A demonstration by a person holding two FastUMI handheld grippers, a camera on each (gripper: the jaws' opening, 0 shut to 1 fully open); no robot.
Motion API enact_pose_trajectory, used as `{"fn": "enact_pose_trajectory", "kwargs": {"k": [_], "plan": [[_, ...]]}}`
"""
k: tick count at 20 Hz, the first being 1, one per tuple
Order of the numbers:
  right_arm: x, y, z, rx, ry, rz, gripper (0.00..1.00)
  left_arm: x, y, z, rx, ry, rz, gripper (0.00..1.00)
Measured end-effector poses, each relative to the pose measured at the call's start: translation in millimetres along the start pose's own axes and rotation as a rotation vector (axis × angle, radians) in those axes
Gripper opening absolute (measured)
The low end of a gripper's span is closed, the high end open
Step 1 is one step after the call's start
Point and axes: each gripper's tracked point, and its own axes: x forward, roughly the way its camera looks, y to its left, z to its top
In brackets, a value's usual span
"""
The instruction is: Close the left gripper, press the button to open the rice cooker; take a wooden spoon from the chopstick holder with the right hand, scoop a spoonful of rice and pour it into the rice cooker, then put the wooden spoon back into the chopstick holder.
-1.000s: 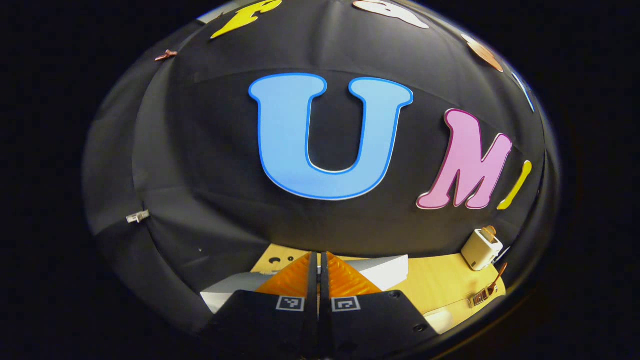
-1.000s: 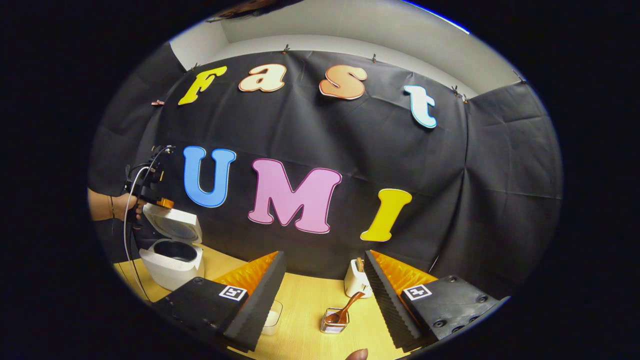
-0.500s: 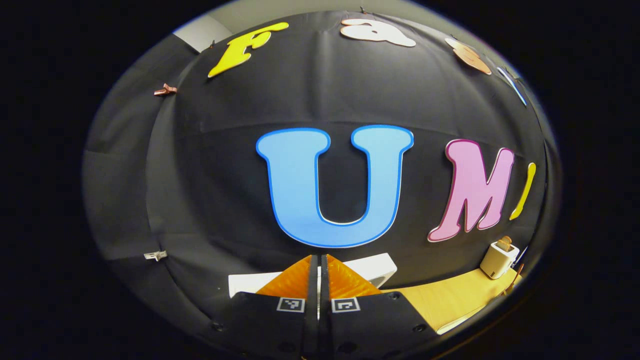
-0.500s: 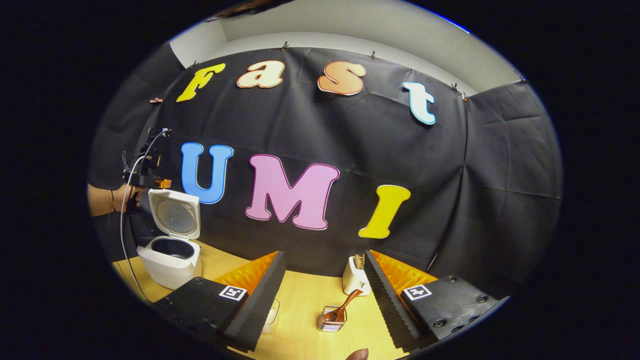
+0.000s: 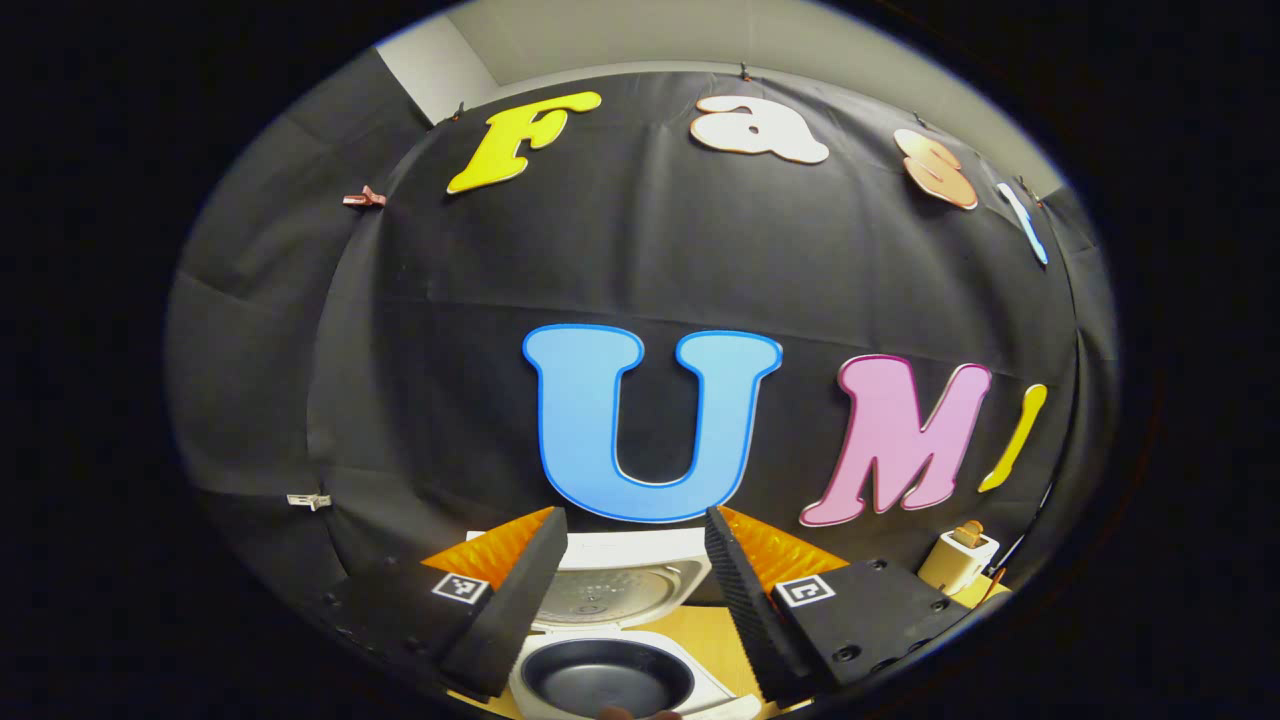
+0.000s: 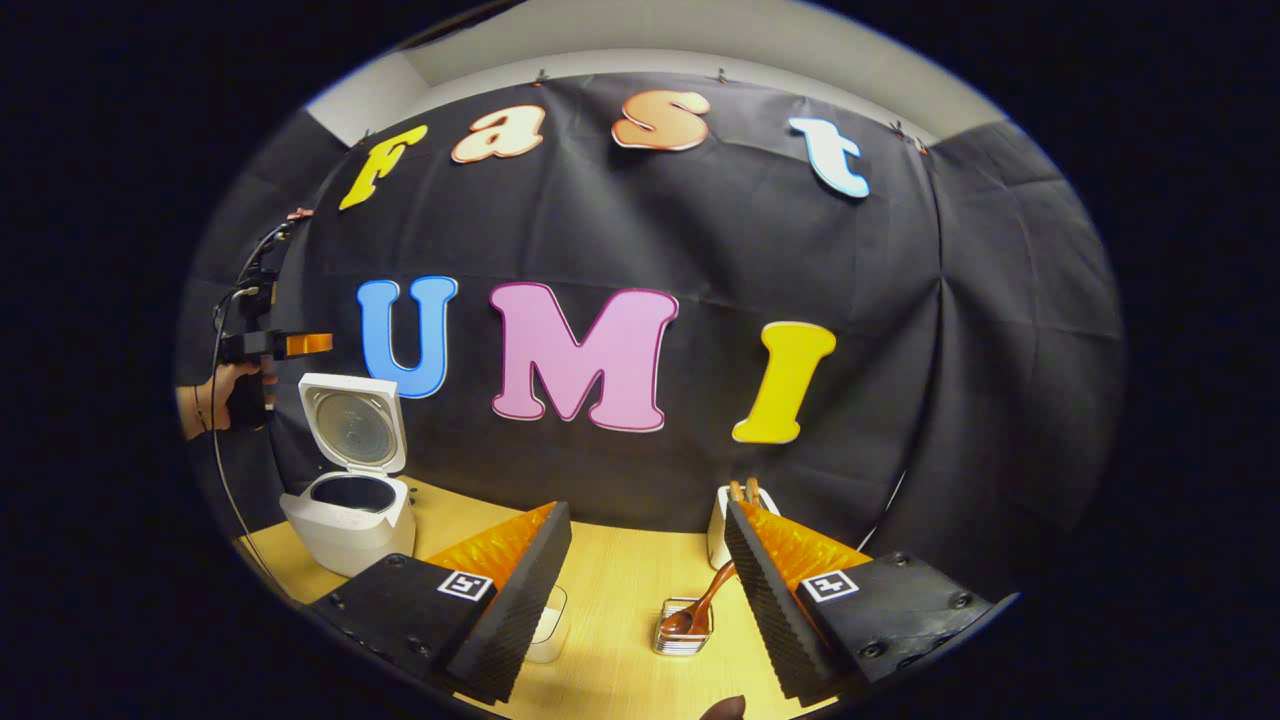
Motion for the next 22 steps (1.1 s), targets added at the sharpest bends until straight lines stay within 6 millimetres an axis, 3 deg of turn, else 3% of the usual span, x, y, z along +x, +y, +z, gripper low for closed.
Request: {"fn": "enact_pose_trajectory", "kwargs": {"k": [7, 14, 18, 22], "plan": [[62, -49, -100, 0.149, 0.151, 0.081, 0.95, -52, -55, -21, 0.018, 0.028, -0.052, 0.94], [133, -87, -196, 0.269, 0.301, 0.137, 0.94, -70, -92, -46, 0.049, 0.081, -0.056, 0.94], [169, -100, -236, 0.304, 0.357, 0.164, 0.93, -74, -106, -59, 0.070, 0.109, -0.045, 0.94], [192, -98, -271, 0.371, 0.414, 0.206, 0.93, -74, -118, -69, 0.086, 0.140, -0.027, 0.94]]}}
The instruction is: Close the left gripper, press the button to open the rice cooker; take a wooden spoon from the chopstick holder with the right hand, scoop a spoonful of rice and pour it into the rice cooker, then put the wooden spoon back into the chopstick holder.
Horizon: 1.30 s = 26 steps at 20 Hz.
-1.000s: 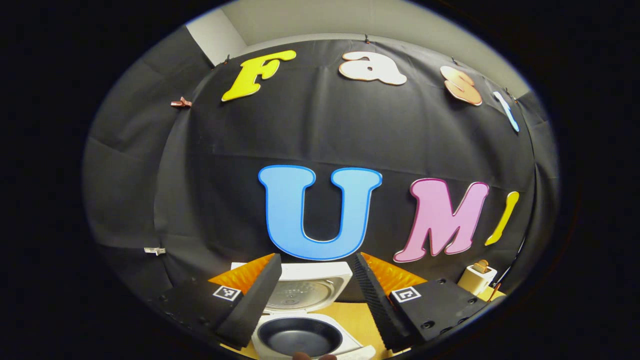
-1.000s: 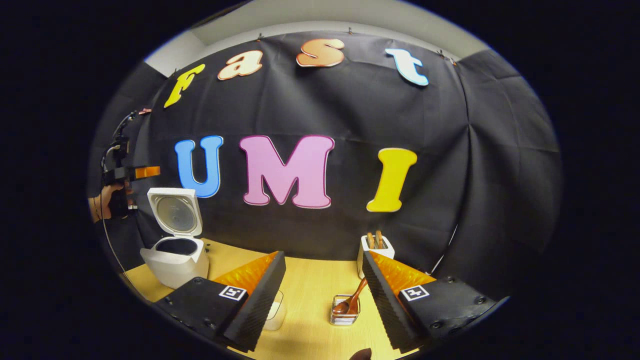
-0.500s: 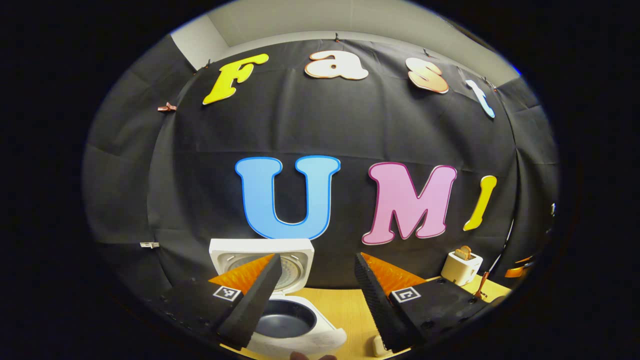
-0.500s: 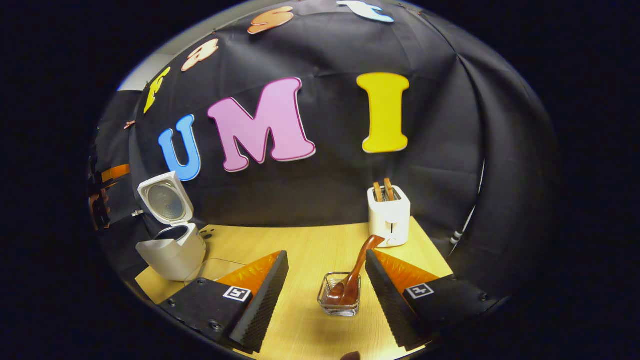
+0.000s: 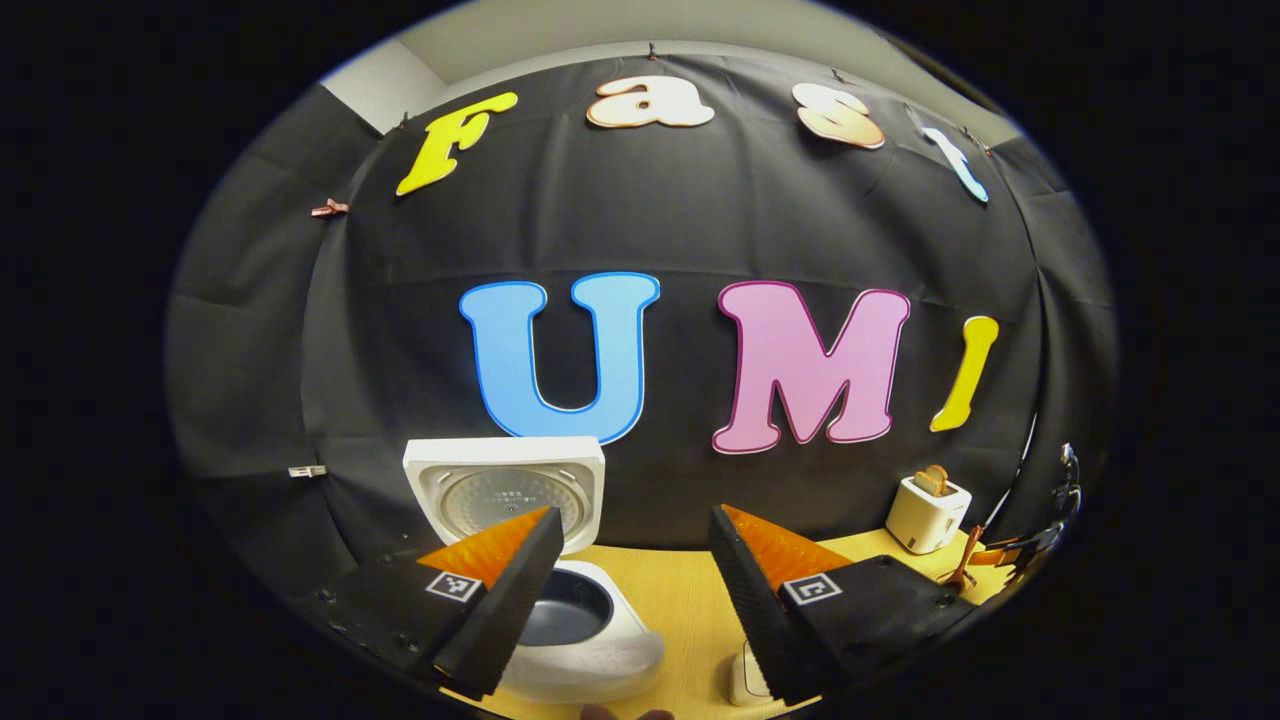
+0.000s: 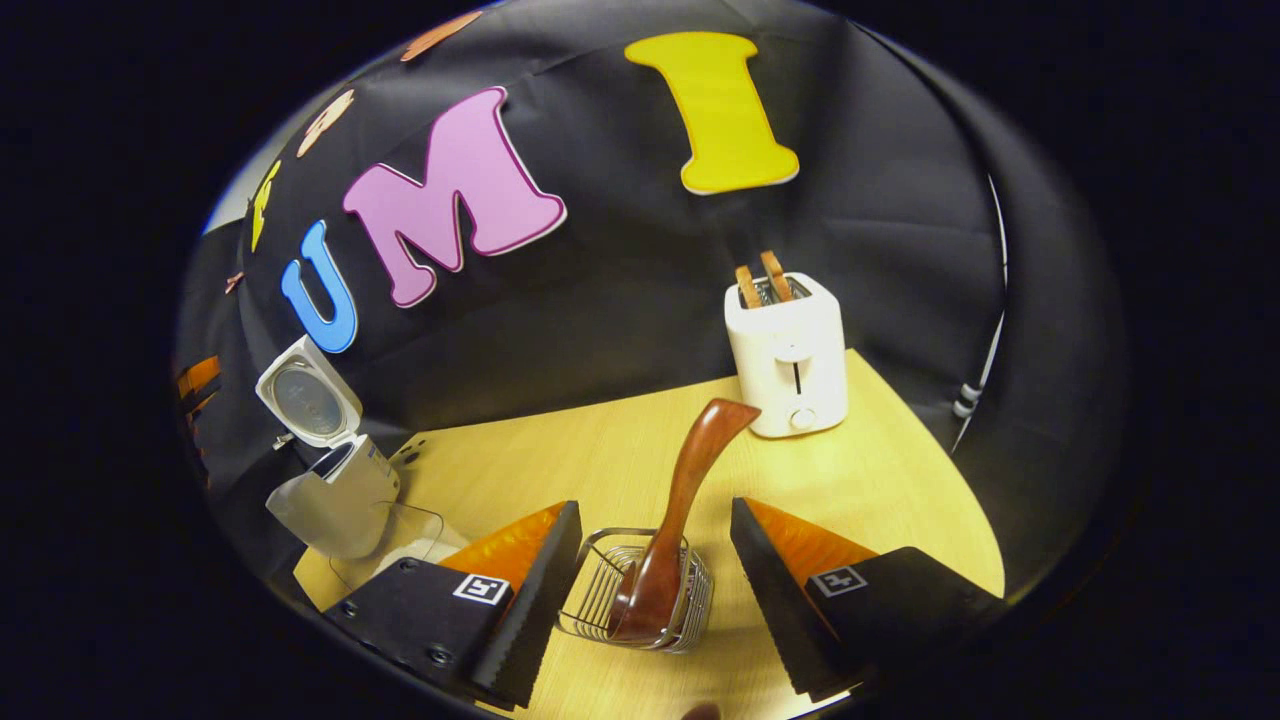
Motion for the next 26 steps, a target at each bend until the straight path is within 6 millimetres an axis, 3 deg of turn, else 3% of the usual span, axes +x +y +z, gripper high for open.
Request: {"fn": "enact_pose_trajectory", "kwargs": {"k": [6, 10, 12, 13, 14, 15, 16, 18, 20, 21, 22, 26], "plan": [[43, 5, -7, 0.054, 0.033, 0.083, 0.92, 5, -7, -10, 0.014, 0.038, 0.032, 0.94], [62, 3, -8, 0.099, 0.046, 0.085, 0.88, 7, -7, -11, 0.034, 0.052, 0.054, 0.94], [64, 6, -7, 0.108, 0.047, 0.079, 0.80, 6, -8, -12, 0.034, 0.055, 0.057, 0.94], [63, 8, -6, 0.098, 0.047, 0.080, 0.69, 5, -9, -12, 0.031, 0.056, 0.057, 0.94], [62, 9, -8, 0.089, 0.054, 0.072, 0.68, 6, -8, -14, 0.028, 0.058, 0.059, 0.94], [57, 10, -9, 0.089, 0.059, 0.069, 0.41, 4, -8, -14, 0.023, 0.061, 0.058, 0.94], [50, 13, -4, 0.090, 0.052, 0.067, 0.55, 4, -8, -16, 0.020, 0.062, 0.054, 0.94], [41, 18, 3, 0.083, 0.016, 0.074, 0.55, 3, -6, -14, 0.022, 0.056, 0.046, 0.94], [37, 18, -3, 0.072, 0.028, 0.073, 0.55, 2, 1, -13, 0.017, 0.050, 0.042, 0.94], [39, 16, -9, 0.075, 0.052, 0.061, 0.30, 2, 5, -14, 0.012, 0.052, 0.044, 0.93], [42, 16, -9, 0.079, 0.045, 0.055, 0.45, 1, 10, -15, 0.008, 0.054, 0.050, 0.94], [53, 13, -11, 0.073, 0.057, 0.004, 0.45, -5, 23, -14, 0.007, 0.054, 0.071, 0.94]]}}
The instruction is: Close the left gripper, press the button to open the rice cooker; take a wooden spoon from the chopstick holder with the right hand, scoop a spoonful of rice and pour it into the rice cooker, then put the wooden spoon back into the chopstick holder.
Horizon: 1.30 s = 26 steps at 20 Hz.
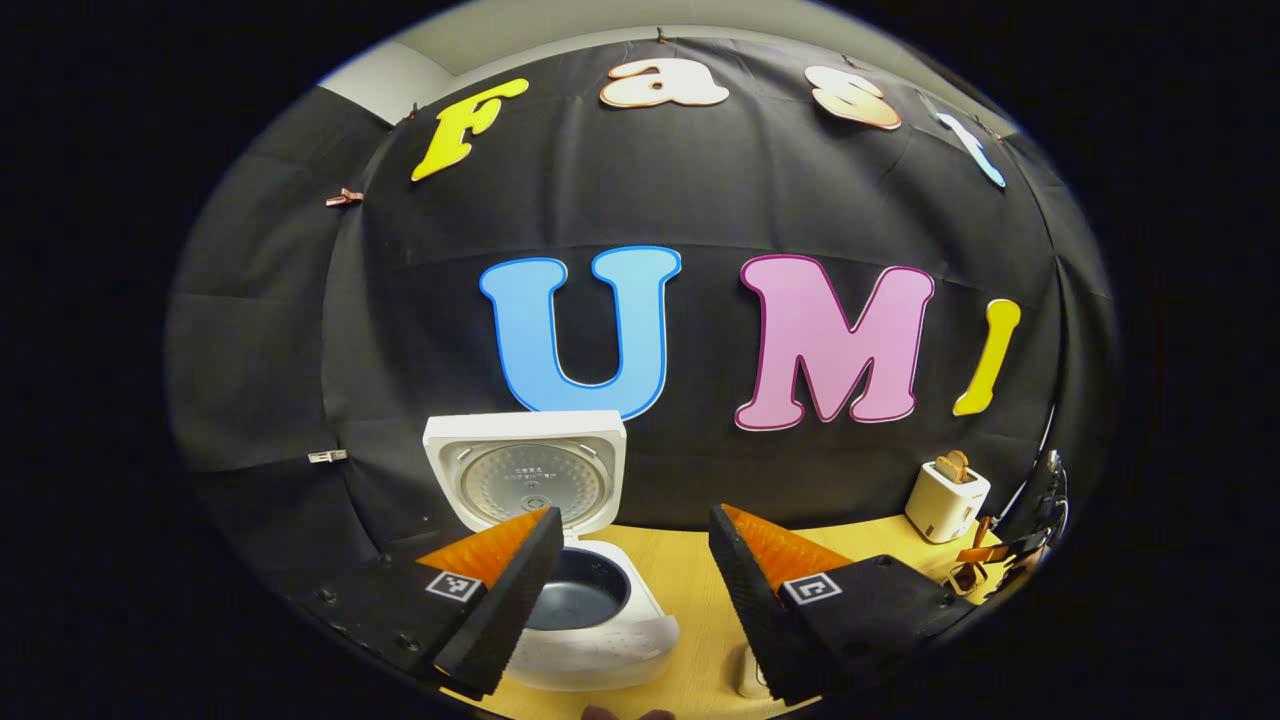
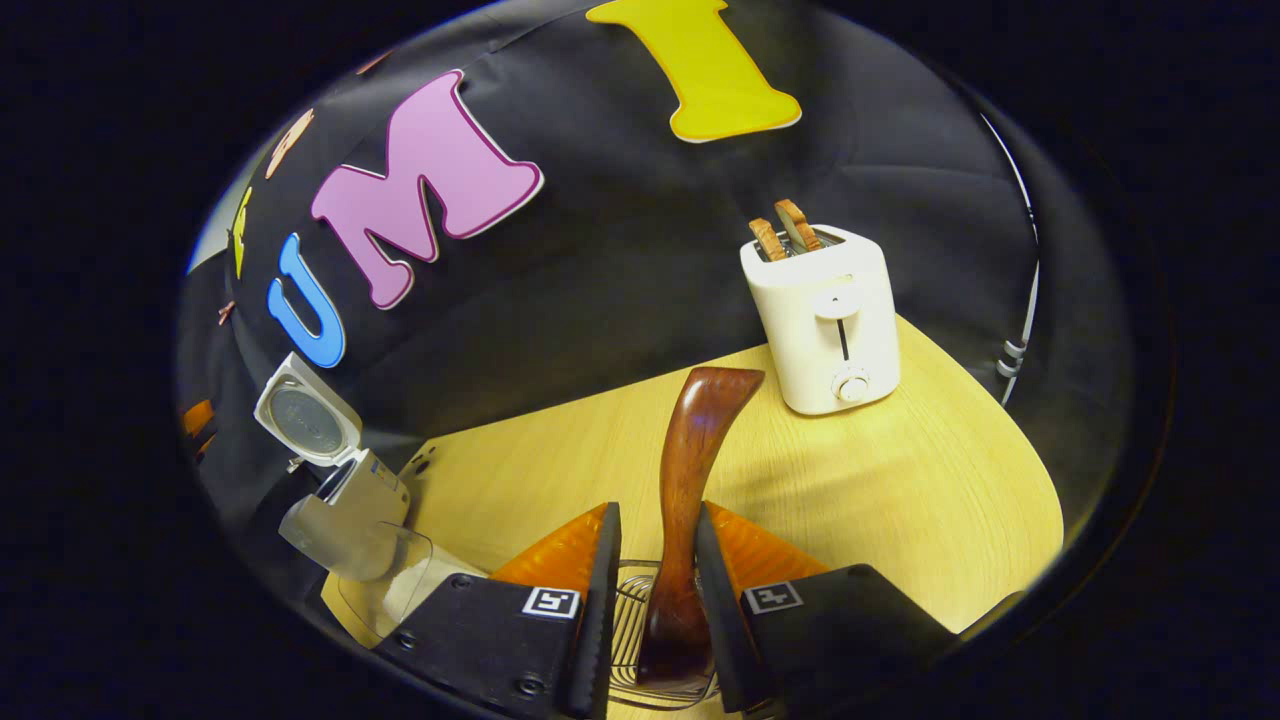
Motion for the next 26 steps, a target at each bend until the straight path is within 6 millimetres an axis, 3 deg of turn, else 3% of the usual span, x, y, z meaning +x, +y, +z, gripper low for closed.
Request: {"fn": "enact_pose_trajectory", "kwargs": {"k": [1, 2, 3, 4, 5, 6, 15, 17, 21, 26], "plan": [[1, -4, 1, 0.000, -0.002, -0.027, 0.41, -1, 1, 1, 0.004, -0.001, 0.003, 0.94], [2, -11, -1, 0.009, 0.006, -0.039, 0.21, 0, 2, 1, 0.006, -0.003, 0.004, 0.94], [2, -11, 1, 0.018, 0.000, -0.042, 0.21, -1, 3, 2, 0.007, -0.005, 0.005, 0.94], [5, -12, 0, 0.016, -0.003, -0.041, 0.09, -1, 4, 2, 0.008, -0.006, 0.007, 0.94], [-2, -11, 4, 0.017, -0.010, -0.042, 0.18, -2, 5, 2, 0.009, -0.006, 0.007, 0.94], [-4, -12, 3, 0.001, -0.016, -0.049, 0.14, -2, 5, 2, 0.010, -0.007, 0.004, 0.94], [-44, 10, 28, -0.083, -0.117, -0.046, 0.14, -1, 8, 4, -0.007, -0.025, -0.021, 0.94], [-49, 13, 43, -0.105, -0.160, -0.065, 0.09, 0, 10, 6, -0.009, -0.032, -0.027, 0.94], [-60, 22, 60, -0.129, -0.191, -0.085, 0.09, -4, 18, 8, -0.028, -0.042, -0.035, 0.94], [-89, 61, 96, -0.142, -0.272, -0.051, 0.09, -11, 36, 9, -0.031, -0.057, -0.032, 0.94]]}}
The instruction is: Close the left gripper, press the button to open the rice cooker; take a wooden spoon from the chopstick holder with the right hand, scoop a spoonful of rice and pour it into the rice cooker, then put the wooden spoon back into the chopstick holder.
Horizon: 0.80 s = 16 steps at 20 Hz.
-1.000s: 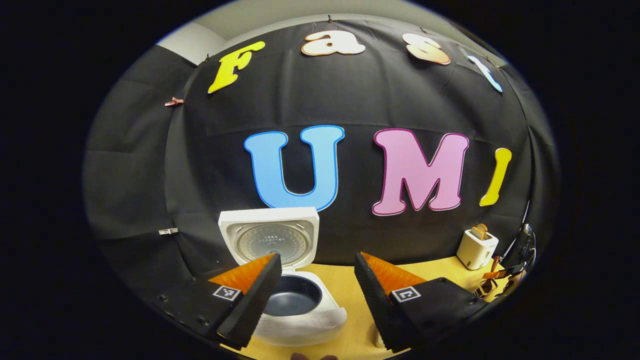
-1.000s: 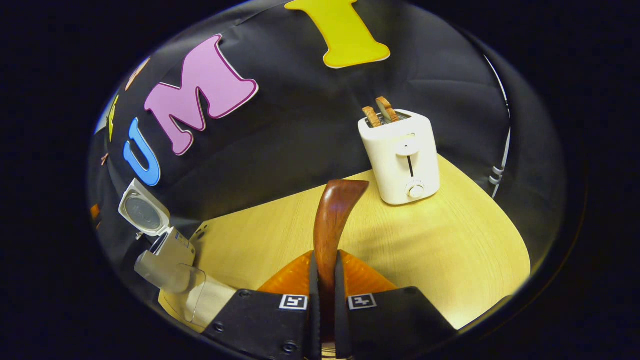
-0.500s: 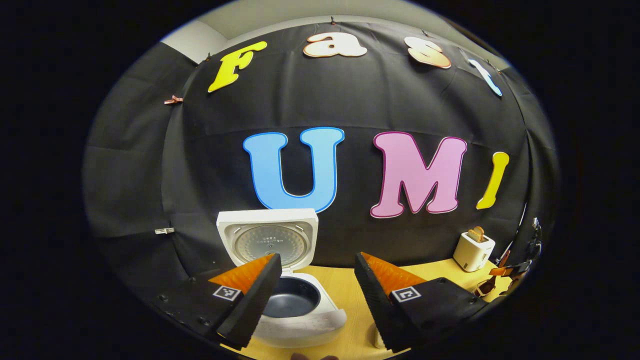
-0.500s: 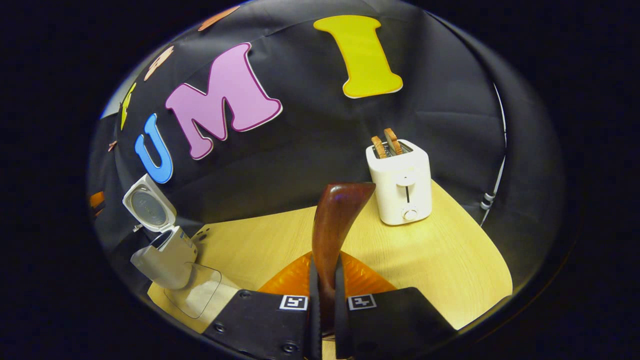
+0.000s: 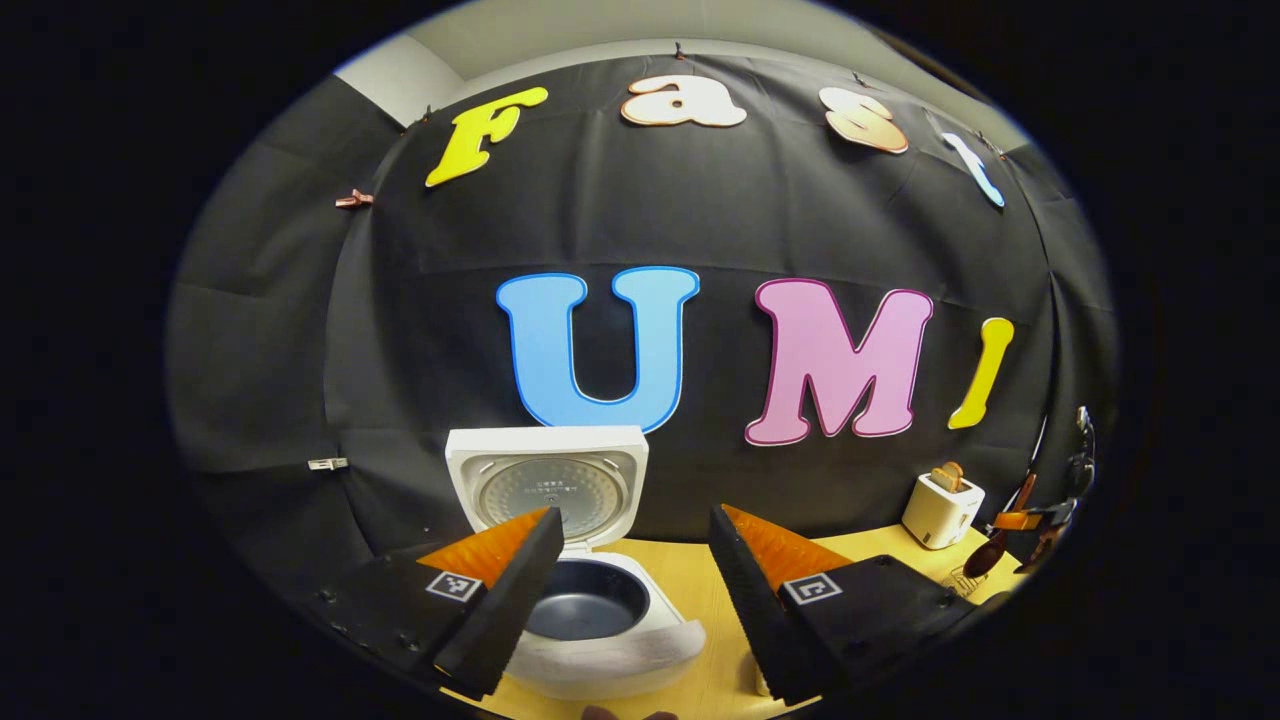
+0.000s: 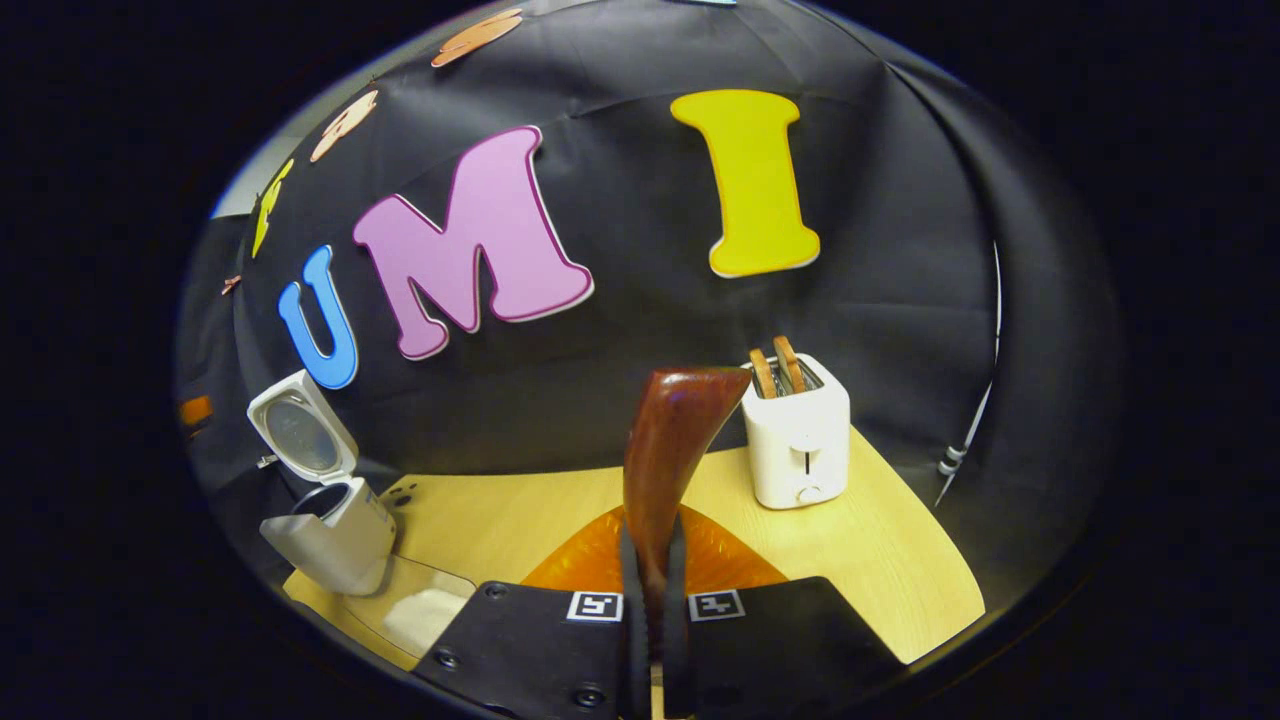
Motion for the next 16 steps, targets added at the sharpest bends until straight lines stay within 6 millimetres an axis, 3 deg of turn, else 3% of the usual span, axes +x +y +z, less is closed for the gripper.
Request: {"fn": "enact_pose_trajectory", "kwargs": {"k": [3, 7, 11, 16], "plan": [[-13, 41, 24, 0.004, -0.047, 0.053, 0.09, -3, 12, 0, -0.011, -0.009, 0.006, 0.94], [-25, 108, 20, -0.010, -0.046, 0.146, 0.09, -13, 34, -2, -0.018, -0.015, 0.015, 0.94], [-21, 172, -20, -0.047, 0.006, 0.216, 0.09, -22, 55, -4, -0.027, -0.015, 0.026, 0.94], [-5, 214, -82, -0.144, 0.082, 0.224, 0.09, -34, 82, -7, -0.024, -0.008, 0.039, 0.94]]}}
